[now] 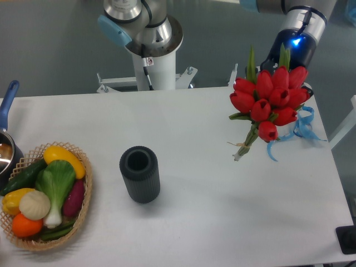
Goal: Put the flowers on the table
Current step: 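Hold the red tulip bouquet and begin lowering it toward the table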
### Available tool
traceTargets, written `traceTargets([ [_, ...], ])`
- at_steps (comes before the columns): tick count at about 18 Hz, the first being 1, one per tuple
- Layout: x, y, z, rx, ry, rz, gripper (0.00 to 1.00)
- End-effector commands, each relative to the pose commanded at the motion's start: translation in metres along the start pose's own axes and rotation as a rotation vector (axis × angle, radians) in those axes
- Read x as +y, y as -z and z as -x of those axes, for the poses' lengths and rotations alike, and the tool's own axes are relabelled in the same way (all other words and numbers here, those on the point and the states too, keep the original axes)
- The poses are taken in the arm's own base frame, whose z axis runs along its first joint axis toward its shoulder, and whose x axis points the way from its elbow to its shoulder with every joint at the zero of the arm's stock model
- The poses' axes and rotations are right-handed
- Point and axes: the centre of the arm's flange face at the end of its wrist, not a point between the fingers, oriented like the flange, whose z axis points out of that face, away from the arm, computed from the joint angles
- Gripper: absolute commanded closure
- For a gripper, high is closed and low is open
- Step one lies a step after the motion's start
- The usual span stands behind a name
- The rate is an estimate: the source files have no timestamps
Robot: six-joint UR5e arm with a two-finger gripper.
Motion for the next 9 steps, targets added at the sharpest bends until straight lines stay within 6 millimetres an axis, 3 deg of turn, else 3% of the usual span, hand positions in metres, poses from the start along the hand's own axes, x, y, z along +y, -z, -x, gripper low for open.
traceTargets([
  [9,0.0078,0.0020,0.0015,-0.089,-0.017,0.184,0.79],
])
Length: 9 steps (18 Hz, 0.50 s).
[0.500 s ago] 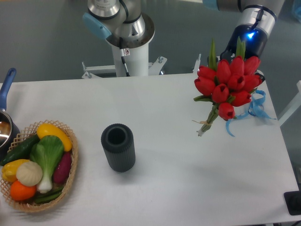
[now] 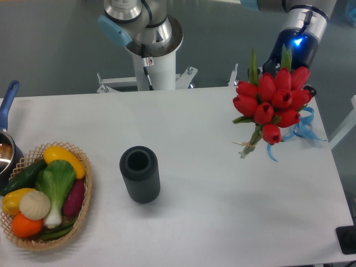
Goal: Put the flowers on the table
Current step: 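Hold the red tulip bouquet and begin lowering it toward the table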
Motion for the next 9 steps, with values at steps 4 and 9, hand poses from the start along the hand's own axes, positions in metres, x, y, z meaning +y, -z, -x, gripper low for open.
traceTargets([
  [4,0.003,-0.003,-0.002,-0.044,-0.027,0.106,0.79],
  [9,0.003,-0.039,-0.021,-0.055,-0.139,0.304,0.83],
])
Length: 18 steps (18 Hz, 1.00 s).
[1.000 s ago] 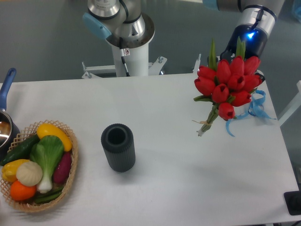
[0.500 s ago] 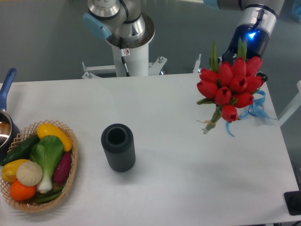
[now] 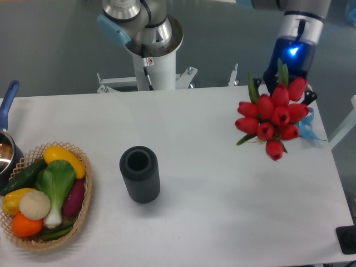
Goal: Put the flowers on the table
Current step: 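Hold the red tulip bouquet and begin lowering it toward the table, then swing the gripper down, laying the tulip heads onto the table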
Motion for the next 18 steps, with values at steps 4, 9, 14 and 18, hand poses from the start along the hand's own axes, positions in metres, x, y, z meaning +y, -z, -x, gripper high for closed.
traceTargets([
  [4,0.008,-0.029,-0.014,-0.026,-0.078,0.243,0.83],
  [9,0.013,-0.106,-0.040,-0.032,-0.206,0.630,0.83],
  [14,0.027,-0.167,-0.054,0.016,-0.260,0.773,0.83],
  [18,0.042,-0.228,-0.053,0.076,-0.277,0.817,0.83],
])
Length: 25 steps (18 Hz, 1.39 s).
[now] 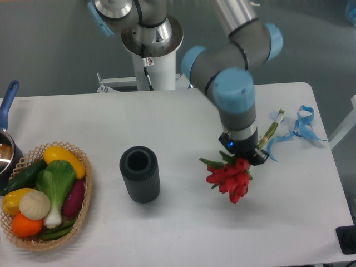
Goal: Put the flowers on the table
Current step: 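Swing the gripper down, laying the tulip heads onto the table, then open the gripper and lift it away from the tulip stems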
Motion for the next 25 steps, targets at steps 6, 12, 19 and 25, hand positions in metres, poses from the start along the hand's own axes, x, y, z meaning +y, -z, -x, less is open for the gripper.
traceTargets([
  [6,-0.025,-0.033,0.000,0.027,-0.023,0.007,0.81],
  [12,-0.022,-0.019,0.006,-0.019,-0.011,-0.012,0.00],
  [19,0.008,0.060,0.012,-0.123,0.024,-0.056,0.00],
  [25,0.104,0.160,0.025,-0.073,-0.031,-0.179,0.00],
])
